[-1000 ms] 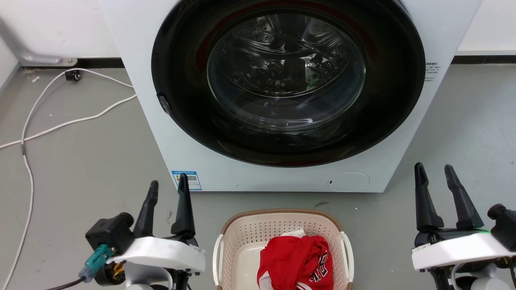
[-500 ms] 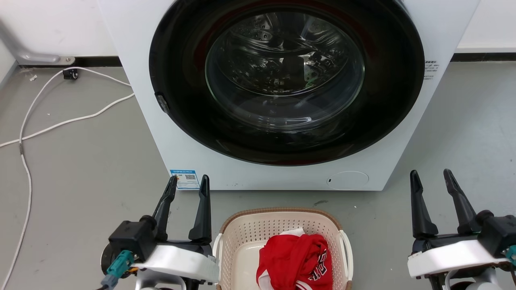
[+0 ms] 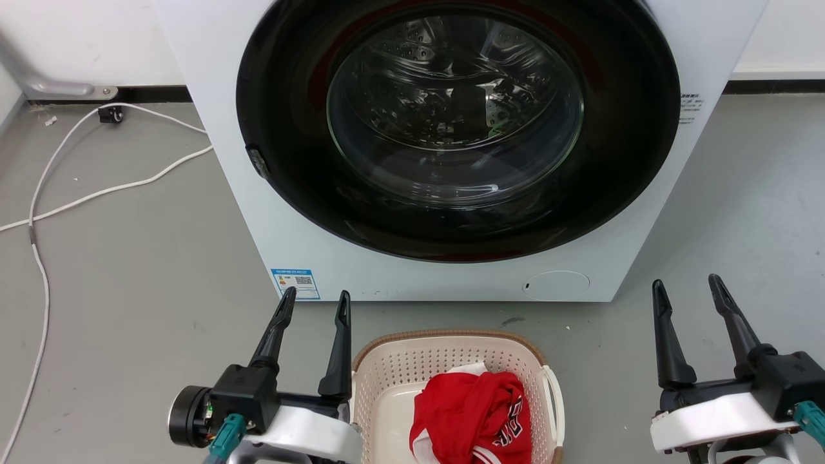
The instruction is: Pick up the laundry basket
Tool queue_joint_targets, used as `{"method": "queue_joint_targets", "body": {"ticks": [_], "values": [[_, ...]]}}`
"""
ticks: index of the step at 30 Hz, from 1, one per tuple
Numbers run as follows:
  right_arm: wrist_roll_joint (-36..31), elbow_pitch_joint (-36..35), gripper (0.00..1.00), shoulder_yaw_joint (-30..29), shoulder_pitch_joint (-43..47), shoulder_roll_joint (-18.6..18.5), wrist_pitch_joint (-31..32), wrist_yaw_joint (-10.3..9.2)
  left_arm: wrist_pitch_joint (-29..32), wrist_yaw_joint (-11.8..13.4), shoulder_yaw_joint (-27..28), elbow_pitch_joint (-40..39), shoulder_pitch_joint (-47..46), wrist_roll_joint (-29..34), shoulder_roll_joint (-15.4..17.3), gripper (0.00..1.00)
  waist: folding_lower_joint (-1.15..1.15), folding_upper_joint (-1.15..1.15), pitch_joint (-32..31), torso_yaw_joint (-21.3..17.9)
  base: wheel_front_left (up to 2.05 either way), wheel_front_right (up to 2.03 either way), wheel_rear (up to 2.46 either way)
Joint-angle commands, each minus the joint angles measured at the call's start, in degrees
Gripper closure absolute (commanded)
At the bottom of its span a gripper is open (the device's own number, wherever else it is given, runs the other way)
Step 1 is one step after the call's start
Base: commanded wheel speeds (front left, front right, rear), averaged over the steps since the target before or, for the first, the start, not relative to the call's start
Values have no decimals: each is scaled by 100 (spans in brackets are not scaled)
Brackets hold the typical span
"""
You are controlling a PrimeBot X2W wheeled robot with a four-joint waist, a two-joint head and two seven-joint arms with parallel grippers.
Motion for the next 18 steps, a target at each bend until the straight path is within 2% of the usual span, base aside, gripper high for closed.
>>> {"method": "queue_joint_targets", "body": {"ticks": [1, 4, 8, 14, 18], "values": [[-85, -17, 0, -19, 13, -26, -46, 0, -47, 9, -10, -56, 35, 85, -6, 0, 0, 0, 5, 1, 0, 0, 0], [51, 17, 0, -25, 30, -26, -82, 0, -82, -67, 93, -88, 86, 44, -106, 0, 0, 0, 14, 1, 0, 0, 0], [225, 112, 0, -59, 65, -26, -128, 0, -132, -313, 308, -79, 191, 9, -266, 0, 0, 0, 18, 0, 0, 0, 0], [399, 355, 0, -28, 80, -25, -202, 0, -195, -692, 578, 126, 311, 213, -445, 0, 0, 0, 20, 1, 0, 0, 0], [336, 431, 0, -11, 64, -26, -239, 0, -241, -790, 672, 195, 340, 516, -503, 0, 0, 0, 30, -2, 0, 0, 0]]}}
